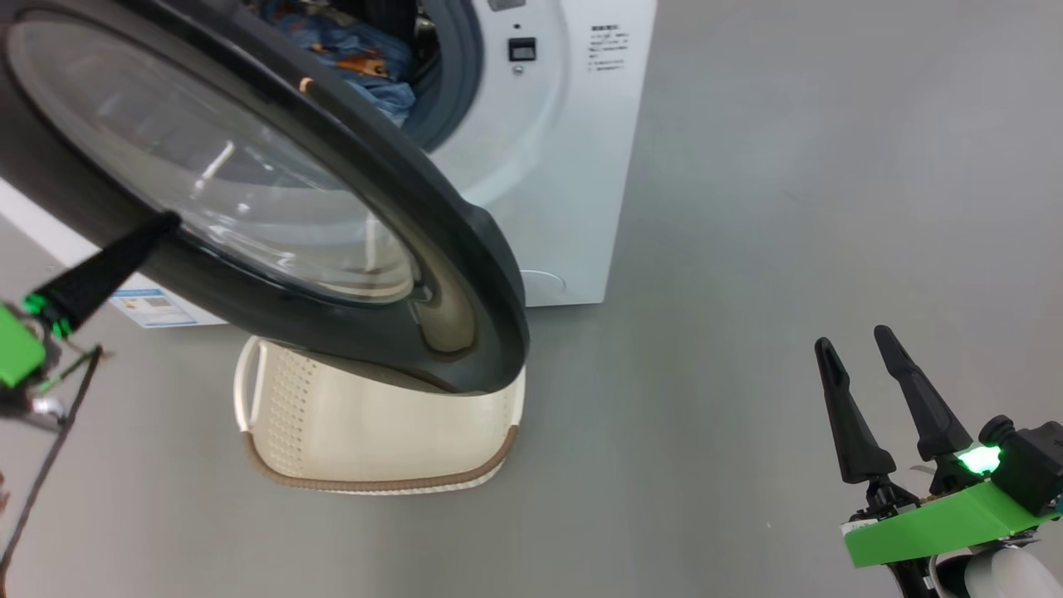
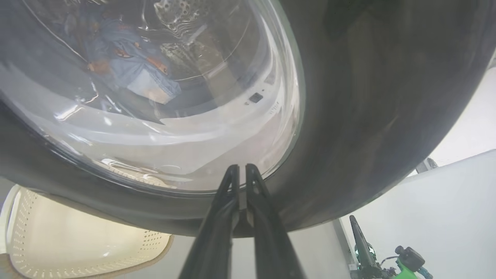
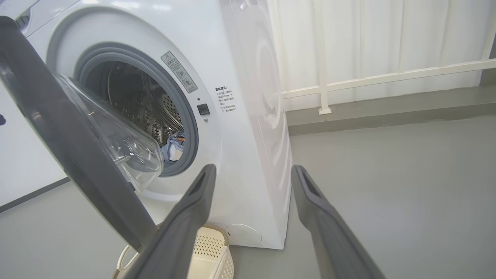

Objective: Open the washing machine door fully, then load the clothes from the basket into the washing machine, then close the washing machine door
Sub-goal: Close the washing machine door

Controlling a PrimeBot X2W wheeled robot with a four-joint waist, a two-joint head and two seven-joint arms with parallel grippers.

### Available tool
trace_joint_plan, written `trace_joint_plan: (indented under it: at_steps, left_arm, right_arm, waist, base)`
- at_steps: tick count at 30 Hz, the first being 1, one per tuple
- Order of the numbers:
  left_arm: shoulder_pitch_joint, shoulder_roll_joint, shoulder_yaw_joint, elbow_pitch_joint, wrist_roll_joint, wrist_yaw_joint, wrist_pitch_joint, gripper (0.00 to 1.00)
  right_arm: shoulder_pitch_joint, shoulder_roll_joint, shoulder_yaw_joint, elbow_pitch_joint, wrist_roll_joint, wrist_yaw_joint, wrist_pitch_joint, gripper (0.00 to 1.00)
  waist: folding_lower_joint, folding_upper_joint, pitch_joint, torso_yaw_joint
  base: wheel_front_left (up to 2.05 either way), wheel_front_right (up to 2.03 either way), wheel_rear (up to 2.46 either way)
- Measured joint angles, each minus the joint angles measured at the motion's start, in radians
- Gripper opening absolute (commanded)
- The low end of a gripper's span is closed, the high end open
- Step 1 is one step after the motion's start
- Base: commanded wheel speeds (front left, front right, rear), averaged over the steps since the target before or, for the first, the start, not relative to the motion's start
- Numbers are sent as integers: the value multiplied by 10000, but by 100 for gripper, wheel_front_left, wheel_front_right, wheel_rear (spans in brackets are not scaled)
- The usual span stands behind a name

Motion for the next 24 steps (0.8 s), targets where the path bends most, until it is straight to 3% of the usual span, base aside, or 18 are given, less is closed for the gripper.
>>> trace_joint_plan:
  at_steps: [6, 7, 9, 11, 12, 24]
  left_arm:
    - [982, 63, 347, -102, -61, -2, -594, 0]
    - [1128, 82, 378, -115, -59, -2, -700, 10]
    - [1433, 174, 431, -144, -35, -2, -968, 46]
    - [1801, 282, 523, -155, -31, -2, -1210, 94]
    - [2009, 316, 579, -157, -29, -2, -1377, 100]
    - [3836, 589, 309, -265, 182, -4, -4050, 100]
  right_arm:
    - [36, -134, 25, 8, 0, 0, 0, 100]
    - [42, -134, 35, 12, 0, 0, 0, 100]
    - [51, -148, 61, 13, 2, 0, 2, 100]
    - [82, -171, 86, 13, 2, 0, 0, 100]
    - [138, -186, 90, 15, 2, 0, 0, 100]
    - [237, -293, 176, 52, 13, 0, 2, 100]
  waist:
    - [0, 0, -215, 406]
    - [0, 0, -252, 472]
    - [0, 0, -322, 595]
    - [0, 0, -392, 701]
    - [-1, 0, -421, 752]
    - [0, 0, -601, 1190]
  base:
    - [0, 0, 0]
    - [0, 0, 0]
    - [0, 0, 0]
    - [0, 0, 0]
    - [0, 0, 0]
    - [0, 0, 0]
